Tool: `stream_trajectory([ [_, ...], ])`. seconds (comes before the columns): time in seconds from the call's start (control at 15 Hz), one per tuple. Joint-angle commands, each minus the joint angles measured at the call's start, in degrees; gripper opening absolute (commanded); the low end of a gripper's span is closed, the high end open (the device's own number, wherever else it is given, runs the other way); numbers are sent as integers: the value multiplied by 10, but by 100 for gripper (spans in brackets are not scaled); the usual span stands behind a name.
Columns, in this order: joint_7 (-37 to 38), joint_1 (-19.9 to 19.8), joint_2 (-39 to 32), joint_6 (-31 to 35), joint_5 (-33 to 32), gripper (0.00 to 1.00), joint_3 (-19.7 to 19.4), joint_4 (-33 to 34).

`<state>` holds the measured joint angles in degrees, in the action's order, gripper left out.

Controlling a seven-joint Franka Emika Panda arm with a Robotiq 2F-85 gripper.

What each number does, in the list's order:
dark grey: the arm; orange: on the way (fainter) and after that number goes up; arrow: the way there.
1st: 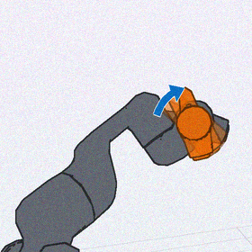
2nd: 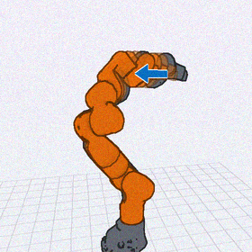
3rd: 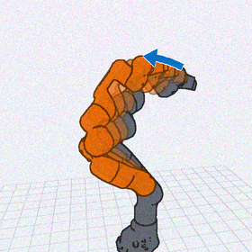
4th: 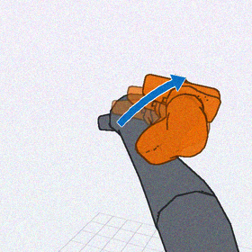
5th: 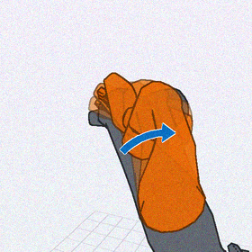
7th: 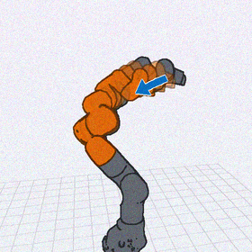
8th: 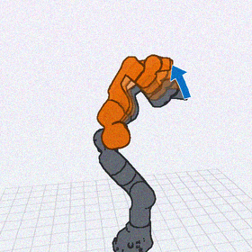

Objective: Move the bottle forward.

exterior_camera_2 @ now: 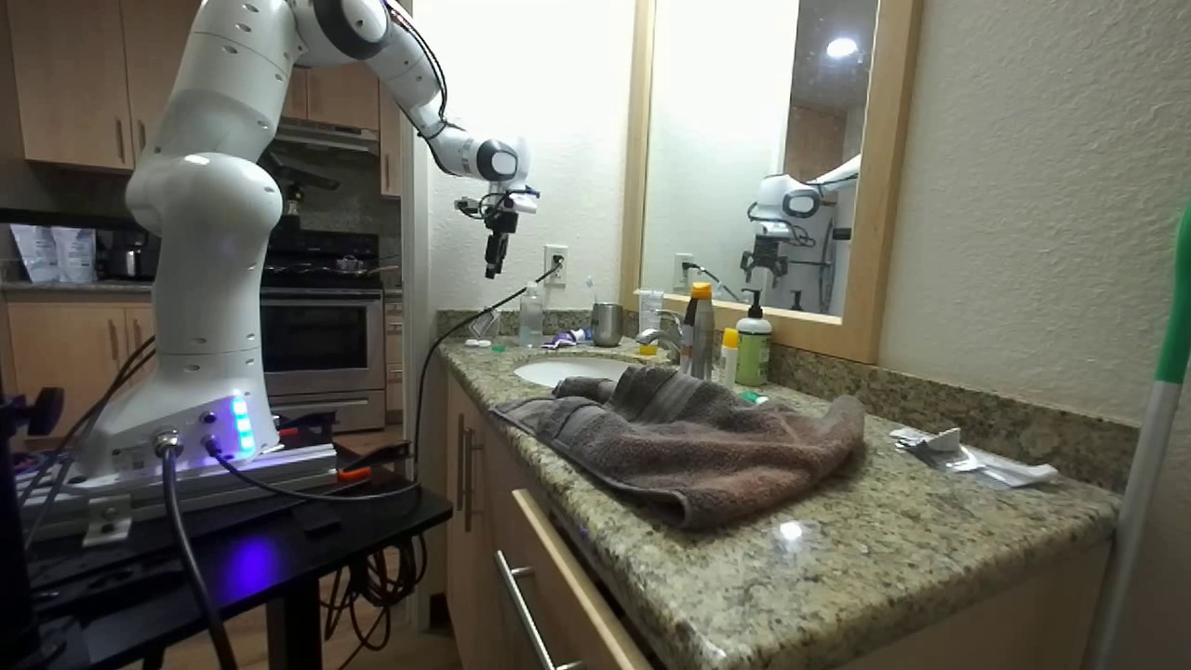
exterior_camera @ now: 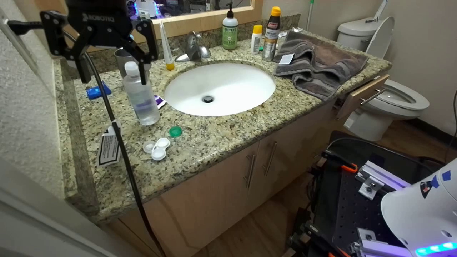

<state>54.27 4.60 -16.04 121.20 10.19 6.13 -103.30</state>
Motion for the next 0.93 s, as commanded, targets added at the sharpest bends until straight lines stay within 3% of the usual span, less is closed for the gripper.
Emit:
stream_trajectory([
  [0.0,59,17,-15,7,-23,100,-31,13],
  [0.4,142,11,-52,-6,-19,100,-57,64],
  [0.47,121,11,-26,0,-23,100,-54,34],
  [0.87,174,18,-69,15,-40,100,-65,63],
])
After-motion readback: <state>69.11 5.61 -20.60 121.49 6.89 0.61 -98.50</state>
